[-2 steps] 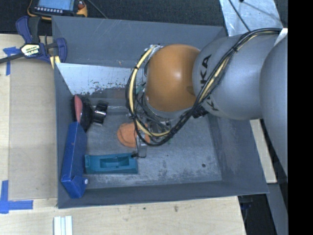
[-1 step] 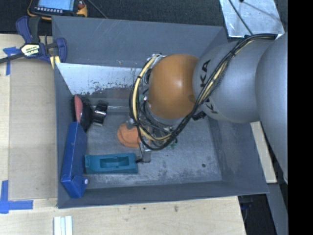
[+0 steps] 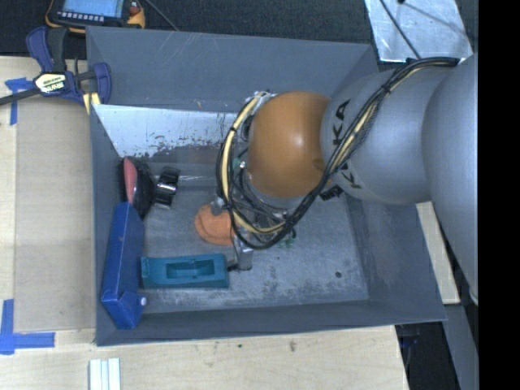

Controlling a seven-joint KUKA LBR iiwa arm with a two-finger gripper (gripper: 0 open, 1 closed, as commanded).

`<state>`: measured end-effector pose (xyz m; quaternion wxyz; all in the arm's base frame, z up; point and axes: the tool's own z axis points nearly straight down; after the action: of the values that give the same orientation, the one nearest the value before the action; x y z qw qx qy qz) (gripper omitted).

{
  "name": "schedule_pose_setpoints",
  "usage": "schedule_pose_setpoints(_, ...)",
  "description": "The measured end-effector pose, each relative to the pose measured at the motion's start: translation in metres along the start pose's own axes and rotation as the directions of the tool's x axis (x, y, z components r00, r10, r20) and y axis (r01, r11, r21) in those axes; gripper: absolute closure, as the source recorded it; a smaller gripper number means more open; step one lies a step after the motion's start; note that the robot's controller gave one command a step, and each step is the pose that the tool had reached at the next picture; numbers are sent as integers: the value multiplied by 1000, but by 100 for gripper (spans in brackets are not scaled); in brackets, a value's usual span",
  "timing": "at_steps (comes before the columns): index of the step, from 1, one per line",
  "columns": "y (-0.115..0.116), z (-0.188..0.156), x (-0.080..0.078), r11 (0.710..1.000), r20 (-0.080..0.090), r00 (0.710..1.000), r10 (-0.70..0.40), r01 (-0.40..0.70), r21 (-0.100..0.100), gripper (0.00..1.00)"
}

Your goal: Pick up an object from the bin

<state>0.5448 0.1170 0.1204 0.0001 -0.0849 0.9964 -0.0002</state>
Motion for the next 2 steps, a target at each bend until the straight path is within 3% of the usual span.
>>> schedule_pose_setpoints(1,12,27,9,974,-11,974,-226,226,27,100)
schedule_pose_setpoints(2,20,28,7,974,7,974,-228,228,15,0)
